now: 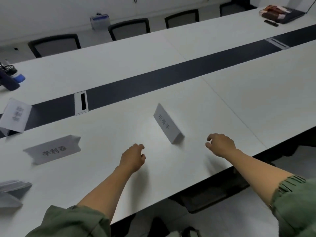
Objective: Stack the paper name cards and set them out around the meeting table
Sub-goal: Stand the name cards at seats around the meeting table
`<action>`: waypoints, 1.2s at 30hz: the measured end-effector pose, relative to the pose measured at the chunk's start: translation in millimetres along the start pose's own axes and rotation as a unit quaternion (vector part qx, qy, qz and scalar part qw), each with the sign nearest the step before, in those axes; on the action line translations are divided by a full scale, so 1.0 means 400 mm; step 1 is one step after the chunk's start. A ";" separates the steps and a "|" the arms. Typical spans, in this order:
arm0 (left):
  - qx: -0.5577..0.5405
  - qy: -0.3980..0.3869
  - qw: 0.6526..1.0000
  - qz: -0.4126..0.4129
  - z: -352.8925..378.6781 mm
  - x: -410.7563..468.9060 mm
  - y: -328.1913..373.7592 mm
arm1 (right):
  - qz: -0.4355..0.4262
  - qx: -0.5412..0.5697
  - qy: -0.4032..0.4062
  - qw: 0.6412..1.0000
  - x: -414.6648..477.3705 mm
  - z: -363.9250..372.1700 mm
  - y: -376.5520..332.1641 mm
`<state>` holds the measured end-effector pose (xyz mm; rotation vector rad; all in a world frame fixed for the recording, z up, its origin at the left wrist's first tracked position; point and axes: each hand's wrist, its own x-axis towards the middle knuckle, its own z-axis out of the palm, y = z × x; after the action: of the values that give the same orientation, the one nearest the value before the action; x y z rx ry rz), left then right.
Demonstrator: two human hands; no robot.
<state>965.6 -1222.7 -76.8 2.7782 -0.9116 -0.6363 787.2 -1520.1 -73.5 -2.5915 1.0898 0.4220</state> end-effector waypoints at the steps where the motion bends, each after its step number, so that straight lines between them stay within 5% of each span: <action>1: 0.013 0.004 1.000 0.012 -0.010 0.025 0.020 | 0.006 0.003 -0.001 1.000 0.013 -0.008 0.026; 20: 0.294 -0.007 0.933 0.207 -0.072 0.585 0.239 | 0.051 -0.025 -0.084 0.995 0.376 -0.020 0.230; 36: 0.156 0.123 0.979 0.055 0.086 0.628 0.445 | -0.121 -0.085 0.000 0.989 0.613 0.079 0.343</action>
<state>1038.1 -1515.4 -147.4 2.9539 -1.1860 -0.1347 847.0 -1756.6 -216.6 -2.8270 0.7533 0.4744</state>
